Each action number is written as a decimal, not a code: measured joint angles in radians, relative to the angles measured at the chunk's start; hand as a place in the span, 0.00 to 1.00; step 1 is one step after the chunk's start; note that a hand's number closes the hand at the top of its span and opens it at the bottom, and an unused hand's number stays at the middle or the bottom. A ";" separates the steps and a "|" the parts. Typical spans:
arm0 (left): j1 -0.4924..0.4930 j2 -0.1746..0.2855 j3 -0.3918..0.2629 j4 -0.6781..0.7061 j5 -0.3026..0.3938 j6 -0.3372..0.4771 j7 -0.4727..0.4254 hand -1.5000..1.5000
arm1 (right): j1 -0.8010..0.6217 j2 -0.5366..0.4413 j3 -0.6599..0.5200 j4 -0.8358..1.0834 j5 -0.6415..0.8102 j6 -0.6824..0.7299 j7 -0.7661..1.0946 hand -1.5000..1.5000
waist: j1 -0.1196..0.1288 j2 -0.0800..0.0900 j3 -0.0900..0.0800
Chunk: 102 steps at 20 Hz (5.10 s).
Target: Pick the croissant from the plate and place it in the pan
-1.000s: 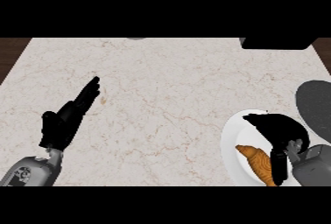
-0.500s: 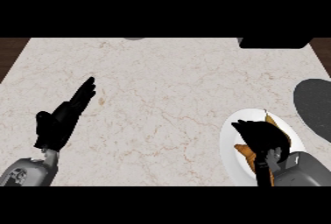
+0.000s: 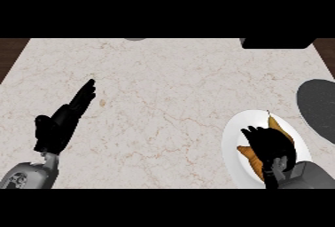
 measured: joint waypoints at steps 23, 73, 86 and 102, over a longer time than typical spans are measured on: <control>0.021 -0.084 0.066 -0.034 -0.089 -0.074 0.027 0.50 | 0.070 0.037 -0.027 0.085 0.263 -0.002 -0.239 1.00 | 0.006 -0.017 -0.017; -0.009 -0.143 0.101 -0.027 -0.137 -0.114 0.055 0.50 | 0.245 -0.117 -0.908 0.376 -0.209 -0.841 -1.410 1.00 | 0.017 0.005 0.001; -0.032 -0.172 0.125 0.007 -0.160 -0.137 0.036 0.50 | -0.205 -0.156 -0.921 1.132 -0.089 -0.954 -1.726 1.00 | 0.026 0.009 0.003; -0.048 -0.180 0.119 -0.010 -0.166 -0.159 0.043 0.50 | -0.429 -0.179 -0.919 1.494 -0.032 -0.803 -1.620 0.00 | 0.061 0.026 0.008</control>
